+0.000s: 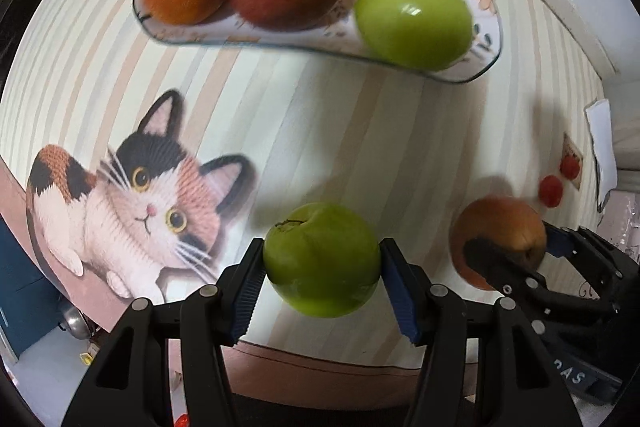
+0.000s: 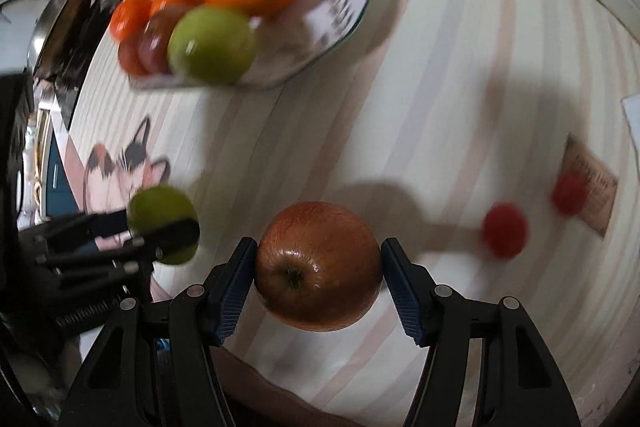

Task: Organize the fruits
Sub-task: 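Carry the green apple and red apple to the plate with both tools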

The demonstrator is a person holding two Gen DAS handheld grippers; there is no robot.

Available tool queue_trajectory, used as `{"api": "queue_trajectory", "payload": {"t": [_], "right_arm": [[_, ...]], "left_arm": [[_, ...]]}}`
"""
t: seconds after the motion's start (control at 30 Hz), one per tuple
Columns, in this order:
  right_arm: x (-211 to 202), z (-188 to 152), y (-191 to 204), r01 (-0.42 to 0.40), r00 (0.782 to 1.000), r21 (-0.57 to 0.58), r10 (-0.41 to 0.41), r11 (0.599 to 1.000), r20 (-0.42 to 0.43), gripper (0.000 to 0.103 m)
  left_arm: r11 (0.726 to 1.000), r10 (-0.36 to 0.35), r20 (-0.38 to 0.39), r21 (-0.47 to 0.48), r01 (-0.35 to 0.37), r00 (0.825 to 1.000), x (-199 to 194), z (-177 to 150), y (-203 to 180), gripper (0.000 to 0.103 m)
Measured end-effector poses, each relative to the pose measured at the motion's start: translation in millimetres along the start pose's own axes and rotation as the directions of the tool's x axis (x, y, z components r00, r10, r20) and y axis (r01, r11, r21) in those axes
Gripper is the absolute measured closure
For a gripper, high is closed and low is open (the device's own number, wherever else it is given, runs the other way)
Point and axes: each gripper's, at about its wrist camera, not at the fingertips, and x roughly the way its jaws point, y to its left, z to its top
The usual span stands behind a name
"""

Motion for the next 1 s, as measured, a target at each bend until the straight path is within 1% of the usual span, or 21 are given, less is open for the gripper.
{"api": "queue_trajectory", "payload": {"t": [0.03,0.13,0.33,0.5,0.63,0.73,0.83,0.93,1.0], "right_arm": [[0,-1,2,0.004,1.000,0.002,-0.004,1.000,0.006,0.037],[0,-6,1,0.003,1.000,0.017,-0.003,1.000,0.009,0.037],[1,0,0,-0.002,1.000,0.026,0.002,1.000,0.017,0.037],[-9,5,-5,-0.047,0.998,0.066,0.045,0.997,0.035,0.037],[-40,20,-9,-0.096,0.991,0.091,0.087,0.991,0.102,0.037],[-68,42,-12,-0.127,0.979,0.101,0.108,0.987,0.171,0.037],[-88,71,-17,-0.137,0.968,0.111,0.109,0.984,0.224,0.037],[-92,98,-21,-0.116,0.967,0.113,0.086,0.987,0.241,0.037],[-84,114,-23,-0.106,0.973,0.117,0.078,0.987,0.219,0.037]], "left_arm": [[1.000,0.000,-0.008,-0.009,0.000,1.000,3,-1,3,0.048],[0.999,-0.024,0.002,-0.030,0.024,1.000,3,-1,8,0.048],[0.999,-0.034,0.021,-0.027,0.034,0.999,5,2,12,0.049],[0.998,-0.062,0.071,0.000,0.062,0.996,-28,7,6,0.049],[0.994,-0.108,0.134,0.020,0.106,0.985,-67,14,10,0.049],[0.991,-0.134,0.189,0.039,0.129,0.973,-102,35,11,0.049],[0.990,-0.140,0.224,0.047,0.133,0.964,-122,62,15,0.049],[0.993,-0.120,0.241,0.052,0.110,0.963,-131,96,20,0.049],[0.995,-0.099,0.235,0.050,0.089,0.967,-126,119,23,0.049]]}}
